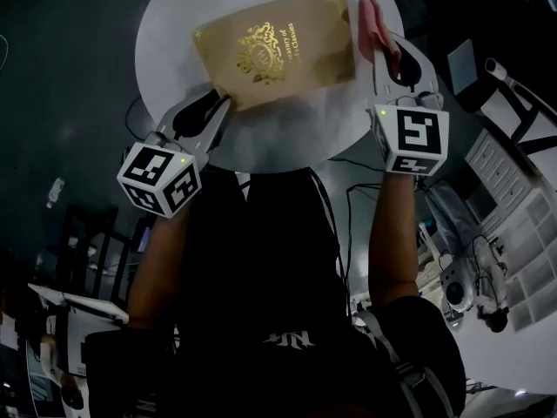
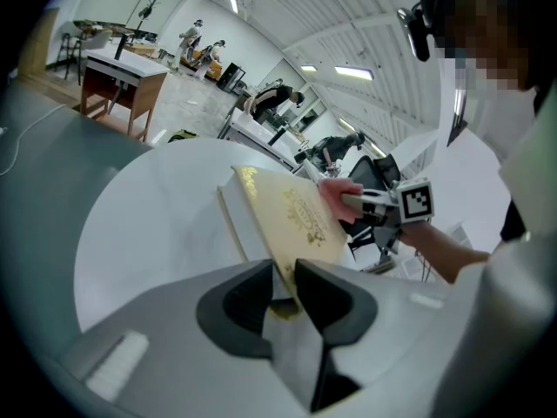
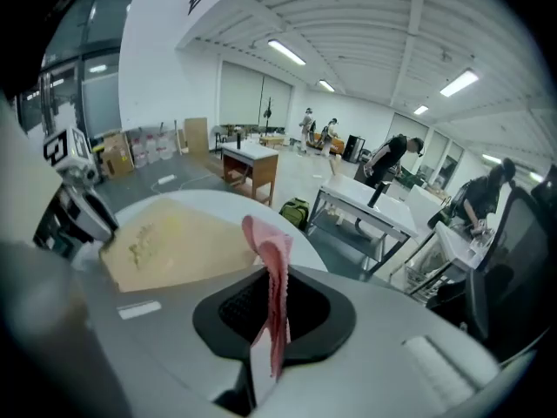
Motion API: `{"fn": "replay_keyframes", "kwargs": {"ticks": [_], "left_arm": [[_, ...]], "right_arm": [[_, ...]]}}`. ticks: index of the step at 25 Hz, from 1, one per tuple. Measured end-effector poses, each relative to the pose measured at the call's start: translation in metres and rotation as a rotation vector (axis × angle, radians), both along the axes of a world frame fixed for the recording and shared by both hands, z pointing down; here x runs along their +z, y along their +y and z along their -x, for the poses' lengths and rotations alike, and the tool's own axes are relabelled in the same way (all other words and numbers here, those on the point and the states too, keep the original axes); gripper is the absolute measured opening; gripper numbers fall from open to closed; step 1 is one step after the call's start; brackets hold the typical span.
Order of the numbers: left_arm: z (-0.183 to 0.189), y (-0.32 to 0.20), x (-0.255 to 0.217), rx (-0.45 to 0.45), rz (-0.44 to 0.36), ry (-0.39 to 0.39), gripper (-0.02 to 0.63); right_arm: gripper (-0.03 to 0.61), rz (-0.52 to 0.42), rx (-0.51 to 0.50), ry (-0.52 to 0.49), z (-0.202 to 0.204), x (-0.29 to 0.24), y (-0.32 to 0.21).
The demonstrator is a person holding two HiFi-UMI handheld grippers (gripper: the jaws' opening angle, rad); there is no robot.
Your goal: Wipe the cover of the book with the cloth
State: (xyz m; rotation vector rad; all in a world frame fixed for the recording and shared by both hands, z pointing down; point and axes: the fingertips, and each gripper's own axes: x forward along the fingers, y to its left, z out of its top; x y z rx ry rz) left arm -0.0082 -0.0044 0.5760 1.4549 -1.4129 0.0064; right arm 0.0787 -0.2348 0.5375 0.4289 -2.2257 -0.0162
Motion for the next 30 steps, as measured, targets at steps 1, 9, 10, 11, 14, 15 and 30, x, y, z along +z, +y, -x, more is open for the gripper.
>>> {"fn": "replay_keyframes", "kwargs": {"ticks": [1,9,10,11,14,15,30], "left_arm": [[0.000,0.000,0.000,-0.001,0.000,0.000,0.084],[0.000,0.000,0.002,-0.003,-0.002,0.003,0.084],[0.000,0.000,0.002,-0.003,-0.003,0.003,0.084],[0.000,0.001,0.002,-0.004,-0.003,0.003,0.084],[0.000,0.001,0.001,-0.006,-0.004,0.002,0.084],[0.000,0.000,0.001,-0.005,-0.005,0.001,0.084],[0.001,0.001,0.002,0.008,-0.007,-0.001,0.084]], "right_arm": [[0.014,0.023,0.000,-0.049,0.008,-0.009,0.007],[0.014,0.166,-0.261,-0.227,0.077,-0.044,0.115],[0.014,0.191,-0.289,-0.214,0.082,-0.041,0.130],[0.014,0.218,-0.308,-0.197,0.085,-0.037,0.145],[0.014,0.298,-0.339,-0.184,0.096,-0.026,0.178],[0.014,0.313,-0.350,-0.189,0.100,-0.022,0.186],[0.013,0.346,-0.428,-0.065,0.112,0.024,0.217]]}}
